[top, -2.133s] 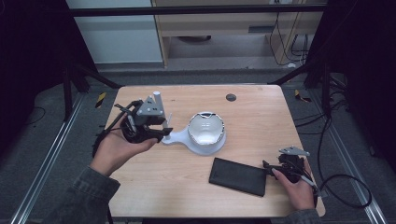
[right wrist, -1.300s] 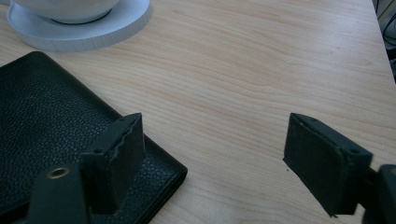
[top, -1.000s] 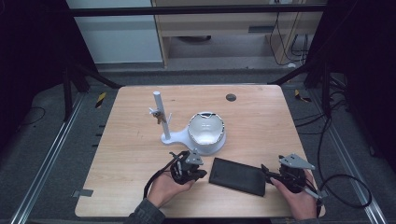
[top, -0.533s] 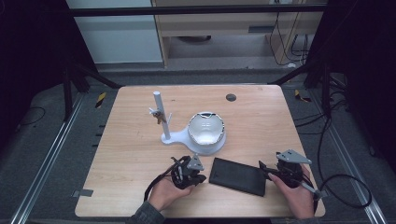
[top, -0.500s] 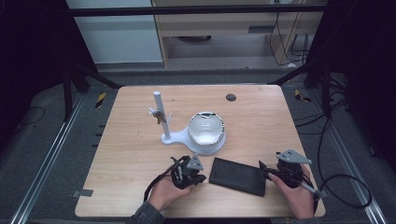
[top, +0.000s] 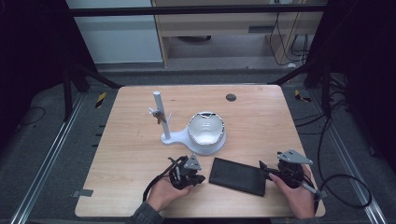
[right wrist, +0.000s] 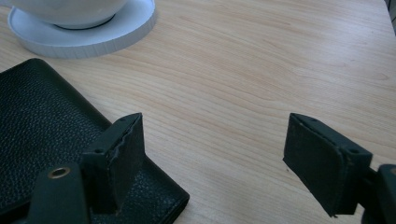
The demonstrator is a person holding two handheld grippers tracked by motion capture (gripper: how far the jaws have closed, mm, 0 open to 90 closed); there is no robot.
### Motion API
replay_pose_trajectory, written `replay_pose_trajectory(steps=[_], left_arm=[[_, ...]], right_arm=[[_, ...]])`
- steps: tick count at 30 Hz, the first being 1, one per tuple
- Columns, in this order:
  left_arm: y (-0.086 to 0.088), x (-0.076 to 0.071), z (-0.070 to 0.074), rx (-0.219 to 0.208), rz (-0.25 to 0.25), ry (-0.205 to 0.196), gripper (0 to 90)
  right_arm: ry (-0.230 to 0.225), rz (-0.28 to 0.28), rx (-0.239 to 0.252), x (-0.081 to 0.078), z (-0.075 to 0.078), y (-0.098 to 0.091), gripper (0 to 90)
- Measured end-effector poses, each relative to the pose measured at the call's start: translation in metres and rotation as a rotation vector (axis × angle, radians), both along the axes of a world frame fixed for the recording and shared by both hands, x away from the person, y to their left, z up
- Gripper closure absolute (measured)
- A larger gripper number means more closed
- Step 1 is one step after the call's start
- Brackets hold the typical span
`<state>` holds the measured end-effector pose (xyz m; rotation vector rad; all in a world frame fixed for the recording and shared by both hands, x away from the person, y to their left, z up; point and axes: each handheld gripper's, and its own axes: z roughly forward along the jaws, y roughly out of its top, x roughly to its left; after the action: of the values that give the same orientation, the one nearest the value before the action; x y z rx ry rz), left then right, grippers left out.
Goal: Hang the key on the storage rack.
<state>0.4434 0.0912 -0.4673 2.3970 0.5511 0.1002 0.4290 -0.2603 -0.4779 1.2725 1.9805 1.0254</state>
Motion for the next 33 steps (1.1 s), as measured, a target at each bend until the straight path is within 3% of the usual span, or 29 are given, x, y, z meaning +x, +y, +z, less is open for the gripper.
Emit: replay_pose_trajectory(steps=[11,23,33], left_arm=[[-0.011,-0.003,-0.004,0.011,-0.013,0.006,89.8],[-0.019,-0.001,-0.009,0.035,-0.036,0.025,89.9],[-0.024,-0.002,-0.012,0.065,-0.051,0.018,89.9]], right_arm=[[-0.004,0.019,0.016,-0.003,0.002,-0.002,20.1],[-0.044,0.046,0.038,-0.013,0.009,-0.003,20.0],[-0.032,0.047,0.036,-0.013,0.008,-0.002,20.0]])
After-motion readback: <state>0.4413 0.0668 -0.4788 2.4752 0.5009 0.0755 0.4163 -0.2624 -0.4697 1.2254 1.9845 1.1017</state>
